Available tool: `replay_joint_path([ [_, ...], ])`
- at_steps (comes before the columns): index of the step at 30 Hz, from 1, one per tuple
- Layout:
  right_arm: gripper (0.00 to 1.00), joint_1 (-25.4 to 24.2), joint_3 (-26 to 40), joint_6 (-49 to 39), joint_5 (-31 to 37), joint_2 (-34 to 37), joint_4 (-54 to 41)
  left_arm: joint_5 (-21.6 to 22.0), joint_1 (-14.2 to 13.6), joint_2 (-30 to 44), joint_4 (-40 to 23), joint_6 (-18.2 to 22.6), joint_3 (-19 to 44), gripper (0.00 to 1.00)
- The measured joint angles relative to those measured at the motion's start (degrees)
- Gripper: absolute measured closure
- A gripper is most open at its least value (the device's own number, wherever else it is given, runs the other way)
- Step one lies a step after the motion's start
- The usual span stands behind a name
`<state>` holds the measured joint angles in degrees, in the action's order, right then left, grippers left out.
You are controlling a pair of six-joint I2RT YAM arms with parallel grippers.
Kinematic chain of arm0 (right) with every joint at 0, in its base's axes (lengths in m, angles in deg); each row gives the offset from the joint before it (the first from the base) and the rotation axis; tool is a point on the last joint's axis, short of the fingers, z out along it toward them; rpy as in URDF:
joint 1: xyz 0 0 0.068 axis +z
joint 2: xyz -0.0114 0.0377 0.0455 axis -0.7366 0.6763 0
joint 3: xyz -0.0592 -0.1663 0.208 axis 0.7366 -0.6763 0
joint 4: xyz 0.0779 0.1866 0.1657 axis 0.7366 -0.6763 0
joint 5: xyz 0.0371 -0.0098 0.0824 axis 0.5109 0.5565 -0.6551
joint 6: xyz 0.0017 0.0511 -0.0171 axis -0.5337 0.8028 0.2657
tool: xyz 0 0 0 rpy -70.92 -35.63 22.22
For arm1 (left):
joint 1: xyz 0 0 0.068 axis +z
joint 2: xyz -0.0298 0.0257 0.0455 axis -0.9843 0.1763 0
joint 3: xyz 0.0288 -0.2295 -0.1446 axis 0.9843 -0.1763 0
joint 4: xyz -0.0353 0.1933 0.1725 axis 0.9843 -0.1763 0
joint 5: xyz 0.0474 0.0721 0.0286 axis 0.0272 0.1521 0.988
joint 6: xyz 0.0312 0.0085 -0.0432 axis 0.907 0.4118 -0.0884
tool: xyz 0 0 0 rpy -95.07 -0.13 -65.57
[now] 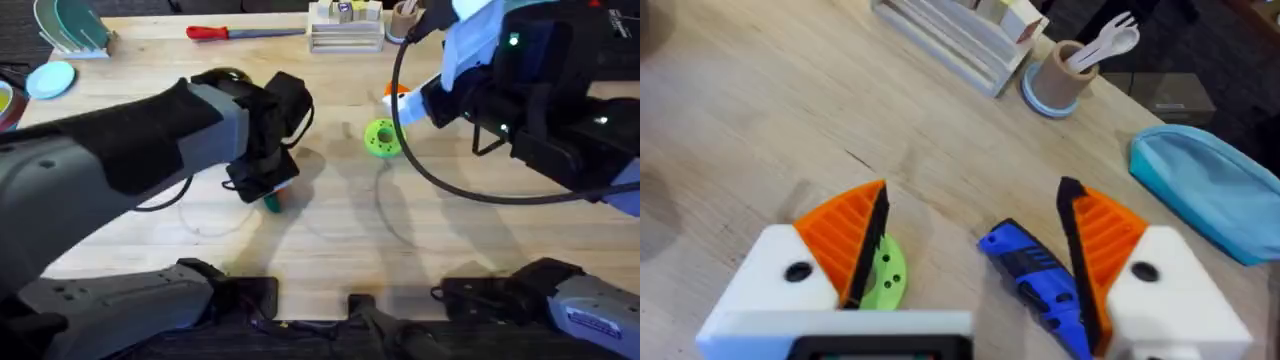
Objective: Pick up the gripper from the table and insert it into the empty holder that is missing its gripper. Then pick up a screw, insert it into the mounting hole, and use the screwdriver to tighten it. Finally, clean up the table by picking up the vegetable and placing it into the bucket.
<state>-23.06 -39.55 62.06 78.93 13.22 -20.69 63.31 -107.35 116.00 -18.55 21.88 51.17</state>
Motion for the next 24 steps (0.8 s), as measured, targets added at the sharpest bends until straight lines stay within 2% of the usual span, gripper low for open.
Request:
replay_joint_path([
  [4, 0.014, 0.0, 0.0, 0.0, -0.04, 0.01, 0.0, -0.06, 0.0, -0.02, -6.61, 0.02, 2.18, 0.975],
  [9, 0.014, 0.0, 0.0, 0.0, -0.15, 0.01, 0.0, 2.41, 0.0, -2.61, -12.26, 0.55, 13.04, 0.975],
  [13, 0.015, 0.0, 0.0, 0.0, -0.15, -0.01, 0.0, 8.45, 0.0, -5.91, -12.91, 2.13, 22.04, 0.975],
  [16, 0.014, 0.0, 0.0, 0.0, -0.16, -0.01, -0.01, 15.21, 0.23, -7.53, -12.54, 2.87, 25.29, 0.975],
  [20, 0.016, 0.0, 0.0, 0.0, -0.17, 0.01, -0.01, 22.4, 2.98, -7.19, -10.2, 3.32, 25.53, 0.975],
  [24, 0.015, 0.0, 0.0, 0.0, -0.17, 0.01, -0.02, 25.68, 7.68, -3.86, -6.21, 3.52, 25.53, 0.975],
])
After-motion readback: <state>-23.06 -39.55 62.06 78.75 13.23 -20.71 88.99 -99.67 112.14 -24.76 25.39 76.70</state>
